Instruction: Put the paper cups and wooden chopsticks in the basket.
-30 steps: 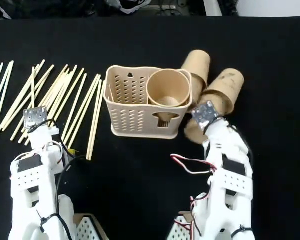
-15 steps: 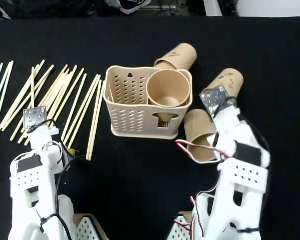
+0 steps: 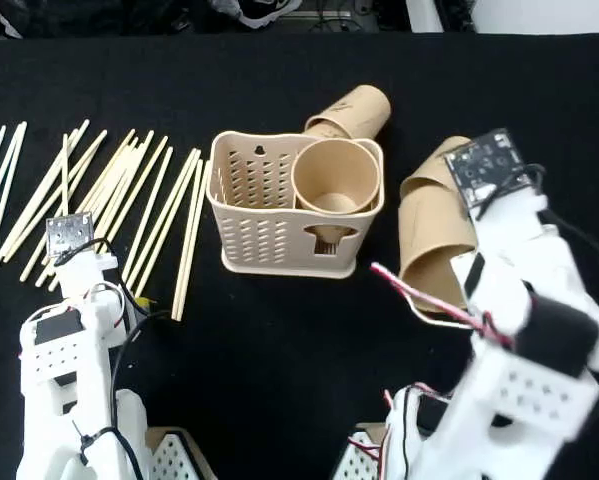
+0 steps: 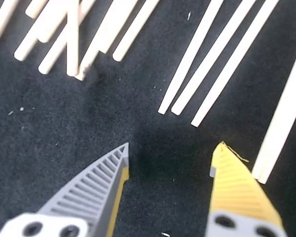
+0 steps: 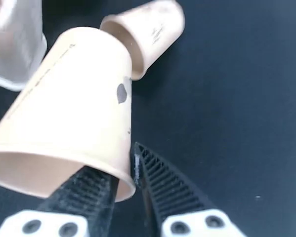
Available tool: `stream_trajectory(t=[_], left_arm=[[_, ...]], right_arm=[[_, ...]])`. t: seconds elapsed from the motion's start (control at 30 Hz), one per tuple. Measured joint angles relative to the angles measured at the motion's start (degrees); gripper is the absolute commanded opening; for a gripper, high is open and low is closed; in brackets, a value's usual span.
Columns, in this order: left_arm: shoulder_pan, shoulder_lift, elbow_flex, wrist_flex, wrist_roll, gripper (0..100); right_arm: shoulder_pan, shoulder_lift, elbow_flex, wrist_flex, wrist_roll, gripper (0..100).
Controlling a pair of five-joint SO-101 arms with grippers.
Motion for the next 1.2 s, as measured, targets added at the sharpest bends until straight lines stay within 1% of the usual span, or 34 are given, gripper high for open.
stream_trajectory(t=[0.07,0.13,0.27,0.33,0.43,0.6,0.73,1.0,1.2], left_arm=[[0.0,0.0,0.0,0.0,0.0,26],[0.0,0.0,0.0,0.0,0.0,26],[0.0,0.0,0.0,0.0,0.0,26],[0.0,0.0,0.0,0.0,0.0,26],[0.0,0.0,0.0,0.0,0.0,26],[0.0,0.0,0.0,0.0,0.0,26],[0.0,0.0,0.0,0.0,0.0,26],[0.0,0.0,0.0,0.0,0.0,26],[0.0,0.0,0.0,0.0,0.0,26]], right_arm=[[-0.6,0.0,-6.7,2.5,-1.5,1.1],[-3.3,-0.2,-12.3,4.6,-3.4,1.1],[-8.6,-0.8,-21.7,5.5,-8.7,1.1],[-9.8,-0.8,-25.8,5.5,-11.0,1.1],[-13.4,2.4,-30.2,5.5,-12.7,1.1],[-18.0,14.3,-33.1,5.5,-15.6,1.1],[-20.9,20.6,-35.4,5.6,-17.5,1.1],[-27.3,23.0,-35.9,5.6,-20.7,1.1],[-28.6,23.0,-33.4,5.7,-21.5,1.1]])
